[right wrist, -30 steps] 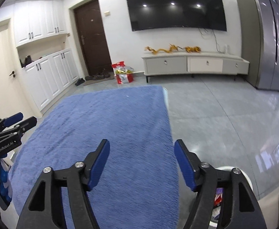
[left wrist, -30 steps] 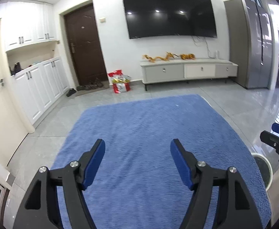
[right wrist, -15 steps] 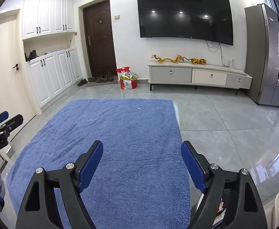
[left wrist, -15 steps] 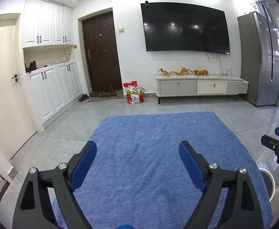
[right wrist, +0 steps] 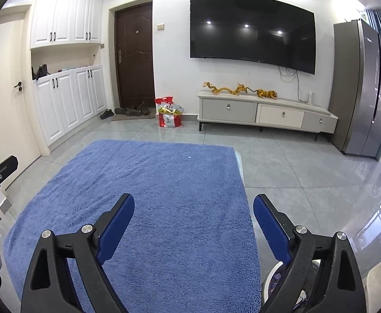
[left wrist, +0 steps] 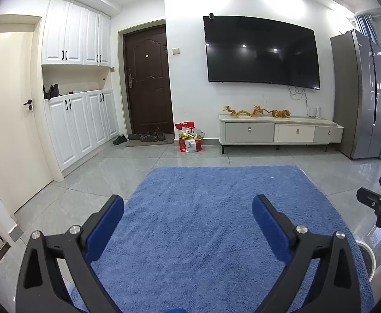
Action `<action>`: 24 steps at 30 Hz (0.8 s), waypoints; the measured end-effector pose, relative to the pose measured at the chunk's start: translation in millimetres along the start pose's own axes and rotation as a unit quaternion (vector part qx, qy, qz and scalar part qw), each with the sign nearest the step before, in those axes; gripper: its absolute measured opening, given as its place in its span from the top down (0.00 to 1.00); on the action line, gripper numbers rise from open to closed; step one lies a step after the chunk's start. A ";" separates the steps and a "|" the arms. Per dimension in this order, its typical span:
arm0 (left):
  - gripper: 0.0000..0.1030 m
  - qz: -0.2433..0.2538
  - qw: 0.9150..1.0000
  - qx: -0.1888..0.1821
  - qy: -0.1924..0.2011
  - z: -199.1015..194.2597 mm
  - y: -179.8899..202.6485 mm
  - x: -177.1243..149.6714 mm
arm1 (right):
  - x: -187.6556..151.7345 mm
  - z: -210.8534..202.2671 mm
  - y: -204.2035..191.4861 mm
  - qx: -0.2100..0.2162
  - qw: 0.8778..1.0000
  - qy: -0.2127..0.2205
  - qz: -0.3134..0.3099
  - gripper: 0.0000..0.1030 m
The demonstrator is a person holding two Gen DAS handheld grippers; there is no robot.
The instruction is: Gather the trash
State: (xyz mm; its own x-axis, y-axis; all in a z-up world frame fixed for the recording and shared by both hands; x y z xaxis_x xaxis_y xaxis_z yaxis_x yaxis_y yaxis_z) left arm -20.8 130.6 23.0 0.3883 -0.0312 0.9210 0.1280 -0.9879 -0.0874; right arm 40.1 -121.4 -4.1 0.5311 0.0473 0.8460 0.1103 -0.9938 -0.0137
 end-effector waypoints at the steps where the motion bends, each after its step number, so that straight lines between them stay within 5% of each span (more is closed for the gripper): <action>1: 0.03 -0.001 1.000 0.000 0.002 -1.0 -1.6 0.2 | 0.5 -0.8 -0.6 0.000 1.000 0.001 -0.002 0.10; 24: 0.03 -0.017 1.000 0.002 0.008 -18.7 -8.0 4.0 | 2.6 -33.6 7.0 -0.018 0.999 0.034 0.003 0.07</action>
State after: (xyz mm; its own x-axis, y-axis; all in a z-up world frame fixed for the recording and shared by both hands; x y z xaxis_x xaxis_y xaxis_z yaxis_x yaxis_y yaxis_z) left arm -37.3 135.5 34.5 0.3698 -0.0007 0.9291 0.1446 -0.9878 -0.0583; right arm 14.1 -131.6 15.9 0.4738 0.0364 0.8799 0.0767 -0.9971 -0.0001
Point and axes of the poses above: each gripper's, at about its wrist camera, not at the fingertips, and z roughly the way its jaws point, y to its right, x to its top, the point moved 4 cm from there along z, roughly the way its jaws point, and after that the axes turned 1 degree about z, right-handed, at the moved point
